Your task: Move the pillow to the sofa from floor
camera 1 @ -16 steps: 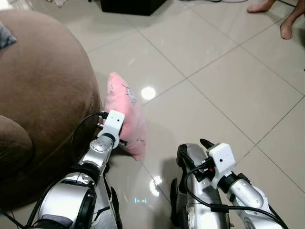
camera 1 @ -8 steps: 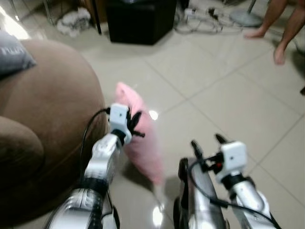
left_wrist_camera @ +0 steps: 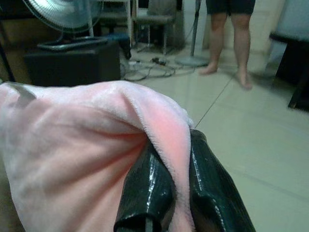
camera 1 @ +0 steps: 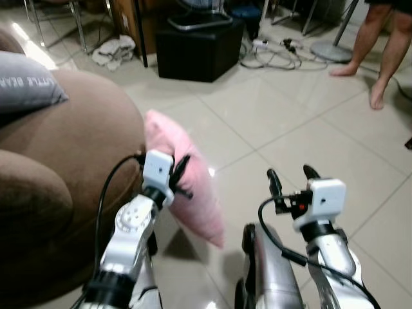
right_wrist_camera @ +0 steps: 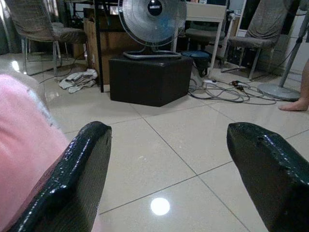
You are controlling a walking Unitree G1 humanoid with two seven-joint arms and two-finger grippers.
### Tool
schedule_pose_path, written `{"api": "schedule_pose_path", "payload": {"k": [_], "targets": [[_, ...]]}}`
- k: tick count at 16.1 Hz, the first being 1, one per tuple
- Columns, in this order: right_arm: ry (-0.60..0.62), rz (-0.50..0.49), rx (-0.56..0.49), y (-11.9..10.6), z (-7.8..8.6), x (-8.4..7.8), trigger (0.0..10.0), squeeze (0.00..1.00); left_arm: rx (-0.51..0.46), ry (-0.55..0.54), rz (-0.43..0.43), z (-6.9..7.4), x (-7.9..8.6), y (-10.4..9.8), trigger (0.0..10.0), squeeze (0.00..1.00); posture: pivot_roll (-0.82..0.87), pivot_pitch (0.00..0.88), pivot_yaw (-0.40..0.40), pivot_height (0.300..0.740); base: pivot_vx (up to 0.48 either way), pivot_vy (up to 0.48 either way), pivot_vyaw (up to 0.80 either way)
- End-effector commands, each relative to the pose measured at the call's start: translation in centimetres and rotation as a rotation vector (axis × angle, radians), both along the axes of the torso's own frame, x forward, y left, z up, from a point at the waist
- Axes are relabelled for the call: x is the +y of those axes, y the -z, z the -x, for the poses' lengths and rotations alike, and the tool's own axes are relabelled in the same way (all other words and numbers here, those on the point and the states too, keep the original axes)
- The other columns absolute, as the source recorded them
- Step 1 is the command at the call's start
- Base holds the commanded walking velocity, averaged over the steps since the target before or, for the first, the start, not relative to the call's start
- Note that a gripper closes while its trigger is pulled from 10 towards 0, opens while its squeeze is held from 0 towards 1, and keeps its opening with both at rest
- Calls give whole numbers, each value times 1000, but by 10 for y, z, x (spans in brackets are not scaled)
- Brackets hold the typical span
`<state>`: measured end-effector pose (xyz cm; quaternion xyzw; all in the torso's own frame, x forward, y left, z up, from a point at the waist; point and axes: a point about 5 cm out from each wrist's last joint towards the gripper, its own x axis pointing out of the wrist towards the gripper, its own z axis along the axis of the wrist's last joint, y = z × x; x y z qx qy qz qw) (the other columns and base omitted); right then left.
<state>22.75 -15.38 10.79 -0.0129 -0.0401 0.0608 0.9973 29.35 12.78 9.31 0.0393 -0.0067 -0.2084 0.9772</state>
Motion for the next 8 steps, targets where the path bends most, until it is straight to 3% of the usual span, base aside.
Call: {"api": "schedule_pose_path", "payload": {"k": [1, 8], "targets": [[16, 16, 6, 0, -1, -5, 10000, 0, -61, 13, -24, -2, -5, -14, 10000, 0, 17, 0, -55, 566, 0, 0, 0], [102, -1, 51, 11, 8, -14, 10000, 0, -56, 19, -25, 6, -8, -17, 10000, 0, 14, 0, -42, 631, 0, 0, 0]]}}
